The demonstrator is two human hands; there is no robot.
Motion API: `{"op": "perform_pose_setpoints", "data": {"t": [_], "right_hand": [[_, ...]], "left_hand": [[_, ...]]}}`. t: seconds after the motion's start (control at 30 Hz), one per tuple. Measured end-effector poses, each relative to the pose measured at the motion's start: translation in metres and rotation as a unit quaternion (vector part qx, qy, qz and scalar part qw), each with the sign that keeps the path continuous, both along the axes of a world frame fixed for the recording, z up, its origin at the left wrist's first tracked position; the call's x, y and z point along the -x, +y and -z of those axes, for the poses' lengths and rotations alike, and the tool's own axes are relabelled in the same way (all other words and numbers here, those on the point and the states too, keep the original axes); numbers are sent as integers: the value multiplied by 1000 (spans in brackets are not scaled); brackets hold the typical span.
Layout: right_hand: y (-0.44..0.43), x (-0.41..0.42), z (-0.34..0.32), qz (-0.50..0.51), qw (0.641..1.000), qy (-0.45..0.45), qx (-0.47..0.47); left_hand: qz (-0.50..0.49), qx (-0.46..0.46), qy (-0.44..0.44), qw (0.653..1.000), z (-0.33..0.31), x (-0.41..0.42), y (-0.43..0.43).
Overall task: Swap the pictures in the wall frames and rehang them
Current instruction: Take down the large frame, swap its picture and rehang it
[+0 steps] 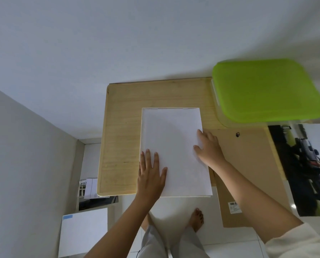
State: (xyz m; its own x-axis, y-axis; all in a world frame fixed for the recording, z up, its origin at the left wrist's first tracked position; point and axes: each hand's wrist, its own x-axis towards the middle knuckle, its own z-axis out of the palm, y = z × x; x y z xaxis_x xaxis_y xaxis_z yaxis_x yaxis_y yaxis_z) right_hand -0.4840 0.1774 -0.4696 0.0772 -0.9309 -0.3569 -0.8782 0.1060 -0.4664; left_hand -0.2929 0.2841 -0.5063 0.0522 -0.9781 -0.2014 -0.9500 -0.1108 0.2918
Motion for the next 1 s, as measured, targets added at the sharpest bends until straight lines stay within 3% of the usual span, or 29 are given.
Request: {"op": "perform_pose_setpoints", "data": {"t": [0.47, 1.0], "right_hand": [[12, -16, 7, 60, 997, -46, 16], [16, -50, 9, 35, 996, -78, 20]], "left_hand": [[-75, -12, 103, 992, -4, -20, -2], [-113, 0, 124, 986, -3, -50, -4]]}}
